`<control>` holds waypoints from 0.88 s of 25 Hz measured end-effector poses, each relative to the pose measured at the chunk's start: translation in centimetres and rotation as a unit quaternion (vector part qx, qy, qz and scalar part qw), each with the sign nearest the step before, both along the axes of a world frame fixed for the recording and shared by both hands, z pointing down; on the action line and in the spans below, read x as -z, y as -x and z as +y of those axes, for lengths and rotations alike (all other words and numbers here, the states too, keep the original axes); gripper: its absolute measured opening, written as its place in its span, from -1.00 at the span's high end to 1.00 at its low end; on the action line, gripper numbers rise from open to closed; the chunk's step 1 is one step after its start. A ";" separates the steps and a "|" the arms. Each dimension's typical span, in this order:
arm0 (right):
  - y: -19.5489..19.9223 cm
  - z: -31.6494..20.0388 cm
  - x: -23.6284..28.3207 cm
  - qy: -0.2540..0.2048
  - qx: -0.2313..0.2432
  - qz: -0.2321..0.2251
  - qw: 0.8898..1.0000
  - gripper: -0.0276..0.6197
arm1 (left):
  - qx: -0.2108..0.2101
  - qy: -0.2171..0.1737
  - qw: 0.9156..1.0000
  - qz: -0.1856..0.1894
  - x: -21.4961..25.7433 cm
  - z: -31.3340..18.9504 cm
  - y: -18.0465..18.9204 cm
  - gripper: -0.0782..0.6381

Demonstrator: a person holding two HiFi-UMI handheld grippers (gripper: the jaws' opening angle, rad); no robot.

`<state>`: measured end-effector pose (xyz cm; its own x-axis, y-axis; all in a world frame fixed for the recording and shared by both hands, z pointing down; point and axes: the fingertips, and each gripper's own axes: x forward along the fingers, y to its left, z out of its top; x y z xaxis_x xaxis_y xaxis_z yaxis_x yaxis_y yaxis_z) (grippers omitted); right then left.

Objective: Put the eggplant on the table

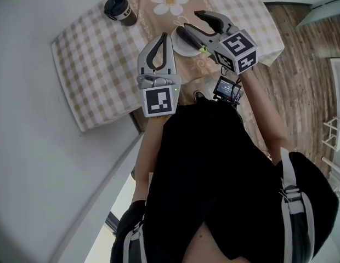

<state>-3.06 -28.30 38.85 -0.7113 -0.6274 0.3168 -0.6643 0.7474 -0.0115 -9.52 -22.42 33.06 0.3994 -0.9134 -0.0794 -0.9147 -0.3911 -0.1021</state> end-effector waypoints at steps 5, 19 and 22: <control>0.4 0.7 3.2 -0.057 0.005 -0.030 0.998 0.42 | 0.005 -0.017 1.000 0.006 1.7 -0.2 0.5 0.77; 1.2 3.6 9.3 -0.165 0.035 -0.083 0.982 0.69 | 0.015 -0.074 0.997 0.023 6.0 0.3 0.8 0.77; 1.6 3.7 9.3 -0.169 0.040 -0.089 0.981 0.69 | 0.016 -0.078 0.997 0.021 5.9 0.4 0.7 0.78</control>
<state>-4.61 -24.56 29.60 -0.7883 -0.6143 -0.0344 -0.6127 0.7786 0.1357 -10.24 -22.03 27.11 0.3644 -0.9003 -0.2383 -0.9309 -0.3447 -0.1211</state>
